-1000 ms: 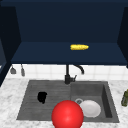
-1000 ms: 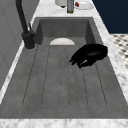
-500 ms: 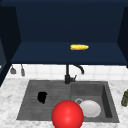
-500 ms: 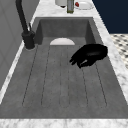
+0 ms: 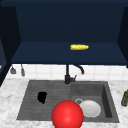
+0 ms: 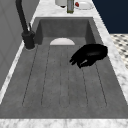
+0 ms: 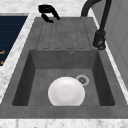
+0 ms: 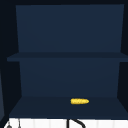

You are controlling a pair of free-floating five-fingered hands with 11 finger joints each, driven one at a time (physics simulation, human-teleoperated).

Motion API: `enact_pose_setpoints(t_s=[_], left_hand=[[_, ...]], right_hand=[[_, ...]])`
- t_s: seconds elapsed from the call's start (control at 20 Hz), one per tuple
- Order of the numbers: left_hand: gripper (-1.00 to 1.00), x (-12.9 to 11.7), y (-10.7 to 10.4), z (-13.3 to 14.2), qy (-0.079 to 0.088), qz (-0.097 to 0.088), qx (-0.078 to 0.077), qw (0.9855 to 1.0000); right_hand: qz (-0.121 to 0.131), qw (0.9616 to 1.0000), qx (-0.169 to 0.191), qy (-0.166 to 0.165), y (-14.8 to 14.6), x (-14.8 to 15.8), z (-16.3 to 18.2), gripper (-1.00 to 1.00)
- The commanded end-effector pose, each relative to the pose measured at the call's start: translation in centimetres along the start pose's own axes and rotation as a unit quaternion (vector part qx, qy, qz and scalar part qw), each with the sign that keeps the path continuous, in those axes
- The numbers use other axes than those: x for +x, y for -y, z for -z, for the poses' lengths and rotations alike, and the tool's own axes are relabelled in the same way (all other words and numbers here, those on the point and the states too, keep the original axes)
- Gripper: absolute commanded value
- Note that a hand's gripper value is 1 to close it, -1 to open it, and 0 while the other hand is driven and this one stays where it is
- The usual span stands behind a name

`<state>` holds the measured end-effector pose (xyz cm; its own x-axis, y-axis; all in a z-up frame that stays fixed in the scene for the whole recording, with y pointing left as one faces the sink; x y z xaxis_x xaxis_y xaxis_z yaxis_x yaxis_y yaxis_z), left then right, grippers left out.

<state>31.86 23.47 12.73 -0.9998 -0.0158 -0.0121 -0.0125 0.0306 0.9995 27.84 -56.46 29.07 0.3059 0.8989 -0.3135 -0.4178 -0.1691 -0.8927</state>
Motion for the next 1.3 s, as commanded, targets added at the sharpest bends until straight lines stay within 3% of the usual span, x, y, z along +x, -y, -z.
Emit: enact_pose_setpoints(t_s=[0.0,0.5,0.8,0.95,1.25], left_hand=[[0.0,0.0,0.0,0.0,0.0,0.0,0.0,1.0],[0.0,0.0,0.0,0.0,0.0,0.0,0.0,1.0],[0.0,0.0,0.0,0.0,0.0,0.0,0.0,1.0],[0.0,0.0,0.0,0.0,0.0,0.0,0.0,1.0],[0.0,0.0,0.0,0.0,0.0,0.0,0.0,1.0]], right_hand=[[-0.007,0.9996,0.025,0.011,1.4,1.8,-1.8,1.0],[0.005,0.9988,0.035,0.035,3.3,4.9,-7.6,1.0],[-0.001,0.9979,0.058,0.031,4.5,6.4,-12.2,1.0],[0.002,0.9991,0.038,0.022,4.6,8.5,-13.9,1.0],[-0.002,0.9985,0.055,-0.001,5.3,12.0,-15.1,1.0]])
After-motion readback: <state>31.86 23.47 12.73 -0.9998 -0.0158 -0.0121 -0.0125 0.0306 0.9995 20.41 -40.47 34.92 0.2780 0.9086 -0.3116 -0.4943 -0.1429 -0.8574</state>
